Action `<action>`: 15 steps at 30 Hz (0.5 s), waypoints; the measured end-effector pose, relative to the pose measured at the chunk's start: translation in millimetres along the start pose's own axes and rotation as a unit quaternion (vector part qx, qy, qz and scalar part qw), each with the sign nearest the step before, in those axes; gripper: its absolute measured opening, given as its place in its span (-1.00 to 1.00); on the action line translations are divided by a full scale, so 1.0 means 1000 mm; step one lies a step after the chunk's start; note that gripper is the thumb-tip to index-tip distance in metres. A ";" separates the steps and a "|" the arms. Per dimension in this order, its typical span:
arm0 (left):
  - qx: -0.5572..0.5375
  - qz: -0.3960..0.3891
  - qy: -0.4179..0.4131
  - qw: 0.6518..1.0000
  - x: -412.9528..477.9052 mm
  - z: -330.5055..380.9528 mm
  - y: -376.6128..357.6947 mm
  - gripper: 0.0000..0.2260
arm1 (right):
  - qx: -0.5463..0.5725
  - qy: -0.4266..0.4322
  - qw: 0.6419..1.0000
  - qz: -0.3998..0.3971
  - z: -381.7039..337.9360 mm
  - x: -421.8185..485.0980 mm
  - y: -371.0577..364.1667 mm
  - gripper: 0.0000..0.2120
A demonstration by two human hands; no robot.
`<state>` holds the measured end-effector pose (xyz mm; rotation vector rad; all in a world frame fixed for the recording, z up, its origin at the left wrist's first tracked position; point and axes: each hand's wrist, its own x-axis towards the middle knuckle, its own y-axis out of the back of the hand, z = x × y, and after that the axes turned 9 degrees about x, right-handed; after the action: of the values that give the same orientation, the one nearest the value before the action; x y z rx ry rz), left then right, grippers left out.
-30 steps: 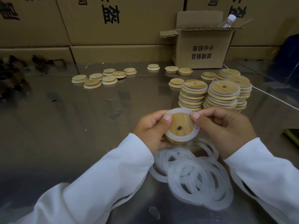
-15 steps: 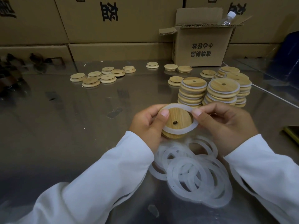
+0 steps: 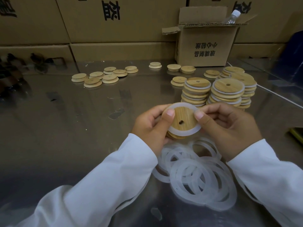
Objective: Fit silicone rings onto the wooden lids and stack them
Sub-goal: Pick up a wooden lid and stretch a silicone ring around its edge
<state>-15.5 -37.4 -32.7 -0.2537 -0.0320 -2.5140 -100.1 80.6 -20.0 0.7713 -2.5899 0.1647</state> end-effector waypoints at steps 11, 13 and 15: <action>-0.136 -0.067 0.090 0.984 0.003 0.006 0.003 -0.73 | 0.003 -0.053 0.998 0.030 0.005 0.002 0.002 -0.80; -0.116 -0.065 0.091 0.987 0.004 0.004 0.005 -0.74 | -0.019 -0.038 0.999 0.012 0.005 0.000 0.001 -0.84; -0.086 -0.052 0.071 0.992 0.004 0.001 0.005 -0.76 | -0.037 -0.022 0.999 -0.006 0.004 -0.002 0.000 -0.89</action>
<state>-15.5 -44.2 -30.7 -0.1439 0.2350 -2.6361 -99.8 80.8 -24.6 0.7724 -2.6151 0.0473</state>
